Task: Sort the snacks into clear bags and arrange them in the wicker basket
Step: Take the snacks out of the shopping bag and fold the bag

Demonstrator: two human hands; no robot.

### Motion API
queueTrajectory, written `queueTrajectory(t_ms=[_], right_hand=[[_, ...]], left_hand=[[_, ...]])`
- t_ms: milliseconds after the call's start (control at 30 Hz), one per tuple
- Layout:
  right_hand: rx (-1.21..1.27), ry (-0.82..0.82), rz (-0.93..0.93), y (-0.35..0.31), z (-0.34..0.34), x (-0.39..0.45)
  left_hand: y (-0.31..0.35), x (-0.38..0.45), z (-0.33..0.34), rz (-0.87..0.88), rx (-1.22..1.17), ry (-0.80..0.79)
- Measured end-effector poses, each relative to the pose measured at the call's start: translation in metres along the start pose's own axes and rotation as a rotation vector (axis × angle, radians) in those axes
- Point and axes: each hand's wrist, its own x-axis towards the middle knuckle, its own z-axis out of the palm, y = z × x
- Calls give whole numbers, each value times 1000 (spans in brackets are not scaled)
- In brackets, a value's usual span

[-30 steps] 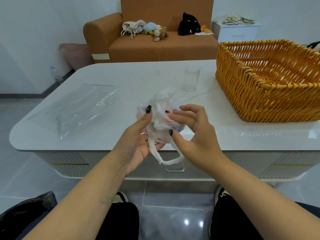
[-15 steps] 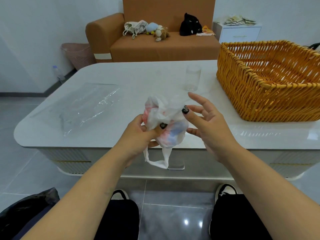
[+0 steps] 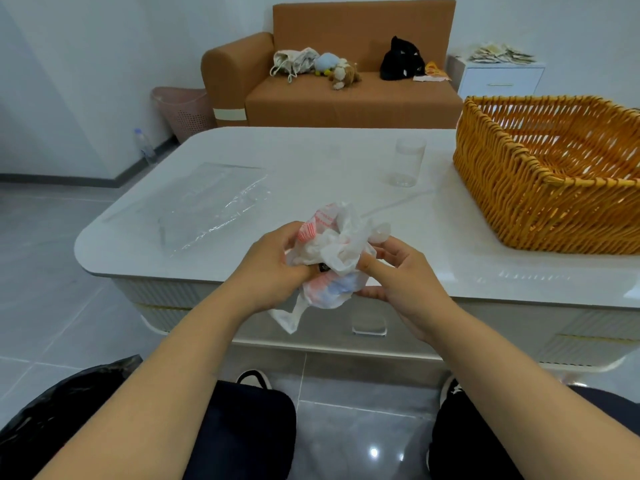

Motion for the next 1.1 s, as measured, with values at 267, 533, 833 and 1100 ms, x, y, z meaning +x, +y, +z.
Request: queueTrajectory(t_ms=[267,533,833,1100], right_hand=[[14,-59,54,-10,83,-5],[-417,-356,276,41,195,-40],[-577,-468,484,135,228,-46],[-676,-486,480,162,226,-34]], left_hand=[[-31,-47,-69,-37,33,220],[-143,-152,-124,-397,-326,529],[-271,-226,-124,-817,47,742],[-357,-200,-102,-869,686,438]])
